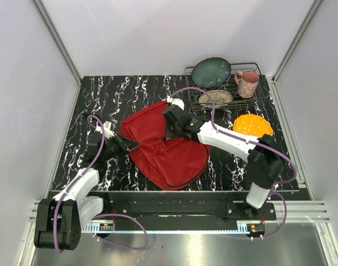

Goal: Pack the student bag
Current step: Zip the student bag at the center of the board.

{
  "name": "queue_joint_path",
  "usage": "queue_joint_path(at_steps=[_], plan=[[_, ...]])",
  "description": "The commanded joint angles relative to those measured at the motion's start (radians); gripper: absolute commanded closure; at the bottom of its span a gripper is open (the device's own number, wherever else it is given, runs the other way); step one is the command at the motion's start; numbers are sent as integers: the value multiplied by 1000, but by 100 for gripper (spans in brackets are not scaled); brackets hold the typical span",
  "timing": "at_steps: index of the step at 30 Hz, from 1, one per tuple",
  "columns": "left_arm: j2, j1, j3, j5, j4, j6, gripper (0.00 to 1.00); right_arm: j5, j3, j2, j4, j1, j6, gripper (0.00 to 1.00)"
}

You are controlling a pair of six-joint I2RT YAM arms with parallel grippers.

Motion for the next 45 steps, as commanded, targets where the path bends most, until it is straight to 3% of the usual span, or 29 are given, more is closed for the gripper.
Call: queue_joint_path(at_steps=[1,2,5,9,14,20,26,35,38,41,45], plan=[[19,30,16,72,59,31,74,-66,-47,-99,91,-47,-28,100],[22,30,14,126,89,13,58,-75,-47,-99,95,-37,-20,100],[13,29,21,203,166,-24,27,-103,-32,-85,89,-2,-15,100],[-35,26,39,225,96,-70,17,-107,-32,-73,89,13,-1,100],[-122,1,-12,190,59,-186,12,-107,-33,-73,90,19,0,100],[-107,-98,-13,116,2,-188,13,-127,-35,-74,107,30,-1,100],[-81,-117,-9,109,-93,-154,12,-129,-51,-87,118,39,9,100],[5,-143,39,17,-40,-154,18,-124,-74,-107,129,55,14,100],[72,-160,68,18,1,-147,24,-127,-81,-108,132,59,17,100],[146,-183,85,12,43,-139,37,-129,-87,-113,136,61,17,100],[238,-201,100,9,108,-145,63,-126,-96,-123,135,62,19,100]])
